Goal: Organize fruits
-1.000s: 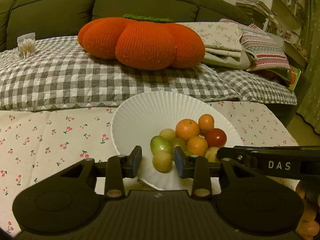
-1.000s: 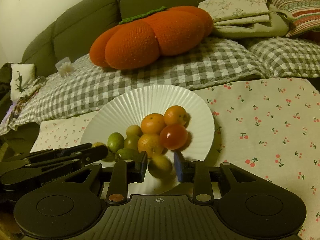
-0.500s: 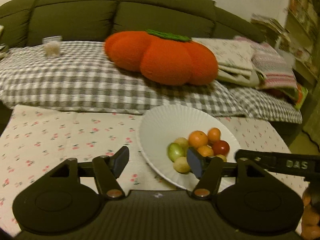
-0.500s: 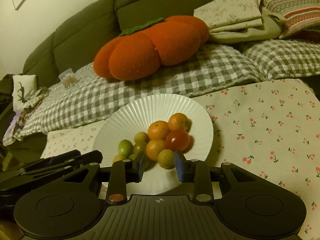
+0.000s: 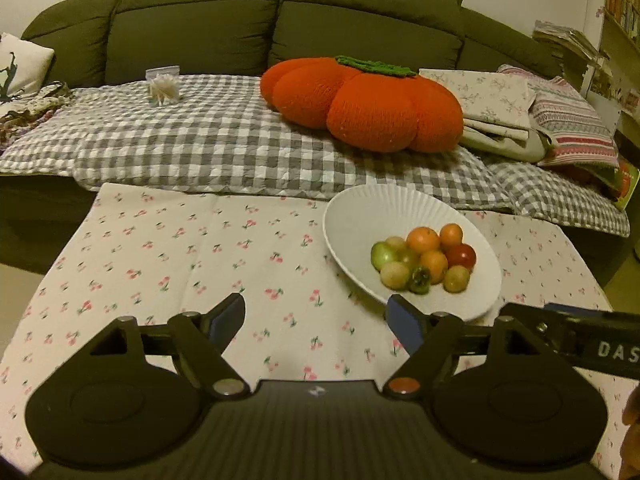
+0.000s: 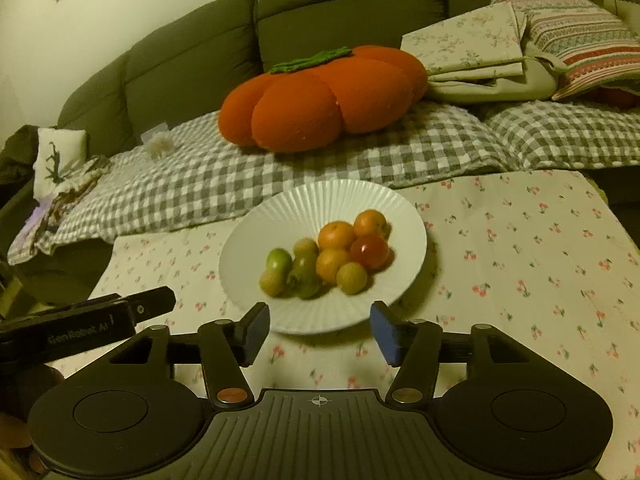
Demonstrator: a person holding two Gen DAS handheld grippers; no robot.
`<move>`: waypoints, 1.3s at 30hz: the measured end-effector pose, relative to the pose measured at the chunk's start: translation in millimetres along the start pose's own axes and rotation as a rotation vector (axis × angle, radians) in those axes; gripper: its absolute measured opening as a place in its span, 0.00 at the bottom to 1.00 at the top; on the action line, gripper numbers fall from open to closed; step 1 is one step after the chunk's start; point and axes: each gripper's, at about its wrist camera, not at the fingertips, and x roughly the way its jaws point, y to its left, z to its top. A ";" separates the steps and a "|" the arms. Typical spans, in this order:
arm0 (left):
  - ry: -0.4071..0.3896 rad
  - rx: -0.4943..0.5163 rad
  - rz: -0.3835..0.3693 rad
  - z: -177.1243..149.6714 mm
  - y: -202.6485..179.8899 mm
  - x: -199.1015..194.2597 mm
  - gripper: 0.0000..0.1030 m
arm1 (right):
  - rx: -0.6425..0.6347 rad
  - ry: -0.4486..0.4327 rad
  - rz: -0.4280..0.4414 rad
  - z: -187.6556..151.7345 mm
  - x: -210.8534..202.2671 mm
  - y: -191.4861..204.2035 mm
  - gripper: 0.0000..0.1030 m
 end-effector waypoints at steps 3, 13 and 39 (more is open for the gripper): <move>-0.010 -0.021 0.024 -7.2 5.0 -14.7 0.80 | -0.015 -0.008 0.000 -6.5 -7.2 9.4 0.58; -0.019 -0.055 0.062 -34.6 10.9 -52.1 0.85 | -0.010 -0.038 -0.021 -39.5 -43.8 24.8 0.63; 0.004 -0.020 0.078 -55.0 7.9 -58.2 0.99 | -0.138 -0.073 -0.102 -72.7 -67.9 38.9 0.96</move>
